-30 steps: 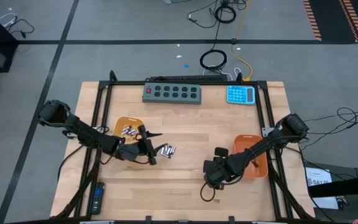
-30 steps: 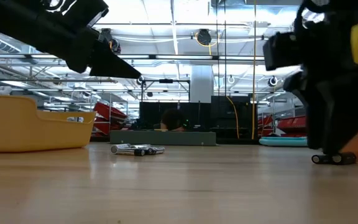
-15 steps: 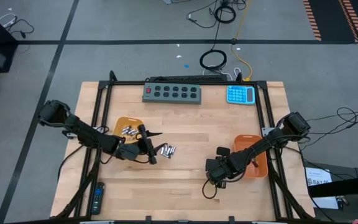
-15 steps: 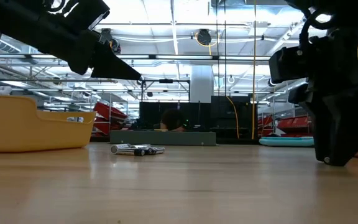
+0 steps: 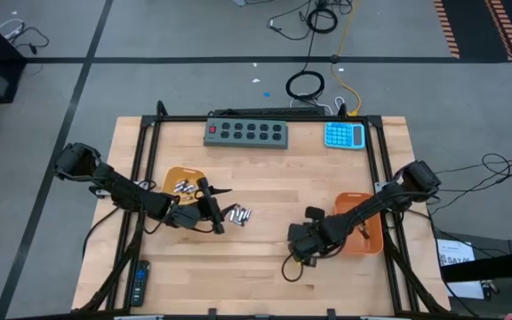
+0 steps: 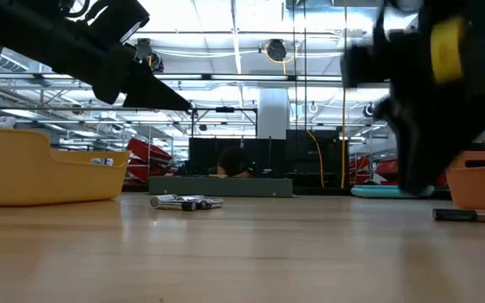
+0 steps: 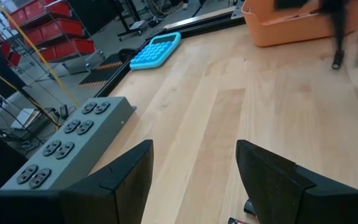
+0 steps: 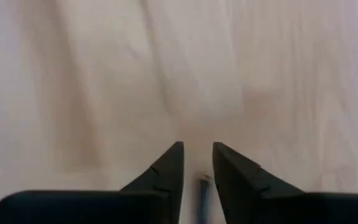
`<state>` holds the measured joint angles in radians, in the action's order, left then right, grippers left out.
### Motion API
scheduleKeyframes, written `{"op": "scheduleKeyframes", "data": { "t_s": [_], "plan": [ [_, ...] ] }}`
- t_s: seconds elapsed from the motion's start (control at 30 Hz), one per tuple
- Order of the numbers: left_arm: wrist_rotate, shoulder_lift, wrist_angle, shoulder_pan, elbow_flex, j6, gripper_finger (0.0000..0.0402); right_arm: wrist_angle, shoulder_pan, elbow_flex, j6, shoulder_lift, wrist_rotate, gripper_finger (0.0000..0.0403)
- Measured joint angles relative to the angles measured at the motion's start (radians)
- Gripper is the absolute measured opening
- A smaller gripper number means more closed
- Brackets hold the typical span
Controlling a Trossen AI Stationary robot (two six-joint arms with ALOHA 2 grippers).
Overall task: Sort batteries
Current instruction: Put the black battery into the orange bin
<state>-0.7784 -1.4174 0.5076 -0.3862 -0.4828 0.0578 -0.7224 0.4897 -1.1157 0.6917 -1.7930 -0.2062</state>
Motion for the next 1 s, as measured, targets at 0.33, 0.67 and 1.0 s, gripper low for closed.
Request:
{"op": "scheduleKeyframes", "data": {
  "t_s": [0.33,0.67,1.0],
  "plan": [
    [0.0,0.0,-0.042,0.0,0.0,-0.027,0.0239,-0.059,0.205,-0.067,0.292,0.003,0.139,0.0097],
    [-0.003,0.0,-0.047,0.0,0.0,-0.048,0.0239,-0.082,0.357,-0.069,0.336,-0.005,0.161,0.01],
    [-0.01,0.0,-0.045,0.063,0.0,-0.052,0.0239,-0.158,0.424,-0.069,-0.008,-0.043,0.235,0.0103]
  ]
}}
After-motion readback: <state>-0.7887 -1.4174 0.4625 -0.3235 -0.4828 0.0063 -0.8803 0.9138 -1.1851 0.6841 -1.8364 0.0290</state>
